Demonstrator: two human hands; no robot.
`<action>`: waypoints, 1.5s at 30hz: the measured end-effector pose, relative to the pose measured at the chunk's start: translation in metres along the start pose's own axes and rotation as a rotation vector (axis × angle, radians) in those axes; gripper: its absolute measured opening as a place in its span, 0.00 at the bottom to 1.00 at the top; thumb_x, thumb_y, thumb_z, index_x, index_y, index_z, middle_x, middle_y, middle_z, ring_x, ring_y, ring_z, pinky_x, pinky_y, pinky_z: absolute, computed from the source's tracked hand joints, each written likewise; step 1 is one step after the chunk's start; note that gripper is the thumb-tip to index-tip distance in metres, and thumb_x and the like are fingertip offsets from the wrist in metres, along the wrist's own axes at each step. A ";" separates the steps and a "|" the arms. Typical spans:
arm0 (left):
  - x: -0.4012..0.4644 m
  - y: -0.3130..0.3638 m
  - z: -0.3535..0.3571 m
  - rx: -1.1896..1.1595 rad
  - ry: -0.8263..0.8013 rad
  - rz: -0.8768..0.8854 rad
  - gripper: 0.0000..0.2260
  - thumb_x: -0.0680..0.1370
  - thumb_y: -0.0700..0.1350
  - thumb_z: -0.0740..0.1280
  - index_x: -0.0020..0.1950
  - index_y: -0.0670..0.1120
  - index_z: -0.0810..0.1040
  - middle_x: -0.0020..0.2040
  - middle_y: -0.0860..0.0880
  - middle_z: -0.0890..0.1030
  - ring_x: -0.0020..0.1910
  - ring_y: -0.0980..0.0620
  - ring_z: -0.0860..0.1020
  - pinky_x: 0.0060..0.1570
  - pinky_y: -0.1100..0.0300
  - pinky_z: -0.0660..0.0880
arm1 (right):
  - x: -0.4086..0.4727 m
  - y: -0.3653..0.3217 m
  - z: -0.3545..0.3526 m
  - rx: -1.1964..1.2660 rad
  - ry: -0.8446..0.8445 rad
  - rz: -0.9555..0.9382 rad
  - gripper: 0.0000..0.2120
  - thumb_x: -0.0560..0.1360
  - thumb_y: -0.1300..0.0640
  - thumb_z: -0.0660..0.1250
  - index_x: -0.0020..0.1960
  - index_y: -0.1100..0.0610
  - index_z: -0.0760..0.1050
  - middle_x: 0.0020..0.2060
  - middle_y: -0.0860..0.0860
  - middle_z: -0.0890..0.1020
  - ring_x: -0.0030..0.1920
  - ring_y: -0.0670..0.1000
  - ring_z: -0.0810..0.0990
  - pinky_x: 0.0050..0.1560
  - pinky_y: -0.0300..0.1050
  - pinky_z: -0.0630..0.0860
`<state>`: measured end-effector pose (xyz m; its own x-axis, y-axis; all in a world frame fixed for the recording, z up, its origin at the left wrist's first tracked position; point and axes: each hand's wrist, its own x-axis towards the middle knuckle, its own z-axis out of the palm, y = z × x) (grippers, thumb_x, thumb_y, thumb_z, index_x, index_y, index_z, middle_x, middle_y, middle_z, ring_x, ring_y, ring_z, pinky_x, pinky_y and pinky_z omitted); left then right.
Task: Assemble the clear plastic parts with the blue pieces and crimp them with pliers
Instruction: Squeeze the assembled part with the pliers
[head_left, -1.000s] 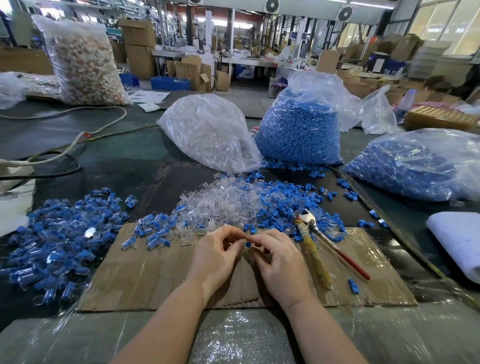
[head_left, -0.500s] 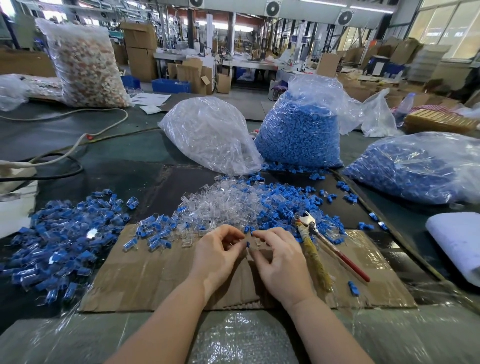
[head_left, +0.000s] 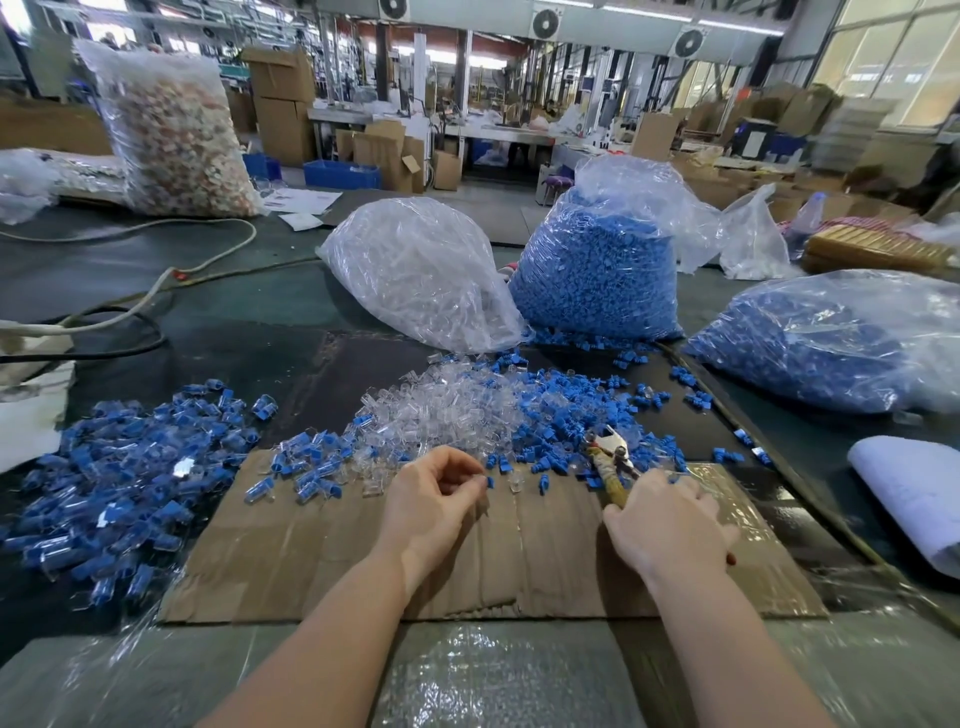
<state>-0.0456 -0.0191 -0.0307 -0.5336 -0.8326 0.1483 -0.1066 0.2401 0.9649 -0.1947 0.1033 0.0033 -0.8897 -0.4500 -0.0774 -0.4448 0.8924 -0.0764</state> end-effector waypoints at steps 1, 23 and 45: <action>0.001 0.000 0.000 -0.003 0.004 -0.003 0.08 0.73 0.34 0.70 0.40 0.48 0.78 0.36 0.51 0.80 0.32 0.66 0.77 0.35 0.74 0.72 | -0.001 -0.001 -0.002 0.016 0.023 -0.017 0.22 0.76 0.42 0.60 0.62 0.56 0.68 0.65 0.58 0.69 0.64 0.59 0.67 0.61 0.57 0.66; 0.018 0.017 -0.013 -0.386 0.097 -0.345 0.04 0.73 0.32 0.68 0.43 0.40 0.79 0.24 0.50 0.79 0.22 0.57 0.77 0.21 0.67 0.71 | -0.041 -0.027 -0.034 0.746 -0.633 -0.415 0.04 0.66 0.61 0.62 0.37 0.56 0.66 0.36 0.53 0.69 0.36 0.52 0.67 0.35 0.45 0.61; 0.014 0.020 -0.012 -0.428 0.143 -0.386 0.03 0.73 0.32 0.68 0.43 0.39 0.78 0.24 0.49 0.79 0.22 0.55 0.77 0.21 0.65 0.72 | -0.045 -0.031 -0.038 0.621 -0.582 -0.534 0.10 0.73 0.66 0.57 0.36 0.55 0.66 0.33 0.52 0.70 0.31 0.50 0.68 0.33 0.45 0.63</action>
<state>-0.0447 -0.0317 -0.0069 -0.4018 -0.8858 -0.2321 0.0931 -0.2917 0.9520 -0.1447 0.0973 0.0471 -0.3268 -0.8807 -0.3429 -0.4906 0.4682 -0.7349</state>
